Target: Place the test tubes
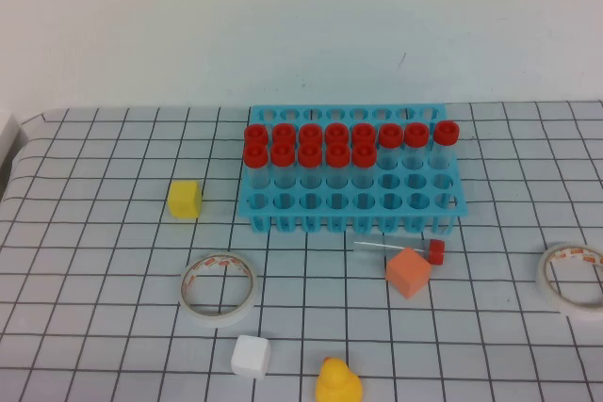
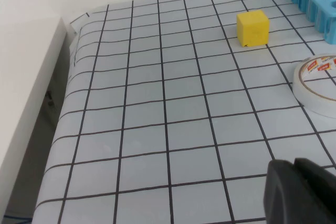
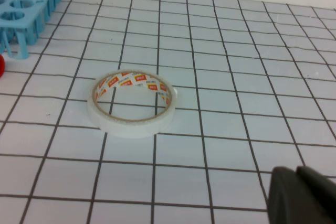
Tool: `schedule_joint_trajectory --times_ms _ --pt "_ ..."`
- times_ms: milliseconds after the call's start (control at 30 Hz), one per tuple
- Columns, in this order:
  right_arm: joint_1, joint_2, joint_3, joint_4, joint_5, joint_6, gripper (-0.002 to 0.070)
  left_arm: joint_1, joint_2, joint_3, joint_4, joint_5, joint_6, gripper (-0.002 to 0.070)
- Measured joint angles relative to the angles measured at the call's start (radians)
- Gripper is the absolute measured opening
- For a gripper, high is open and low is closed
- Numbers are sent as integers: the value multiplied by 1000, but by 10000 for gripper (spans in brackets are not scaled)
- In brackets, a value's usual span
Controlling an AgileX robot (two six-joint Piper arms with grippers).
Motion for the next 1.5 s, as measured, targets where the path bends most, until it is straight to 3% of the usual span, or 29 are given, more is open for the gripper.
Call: schedule_joint_trajectory --times_ms 867,1133,1500 --pt "0 0 4 -8 -28 0 -1 0 0 0 -2 -26 0 -2" --pt "0 0 8 -8 -256 6 -1 0 0 2 -2 -236 0 -2" --pt "0 0 8 -12 -791 78 -1 0 0 2 -2 -624 0 -2"
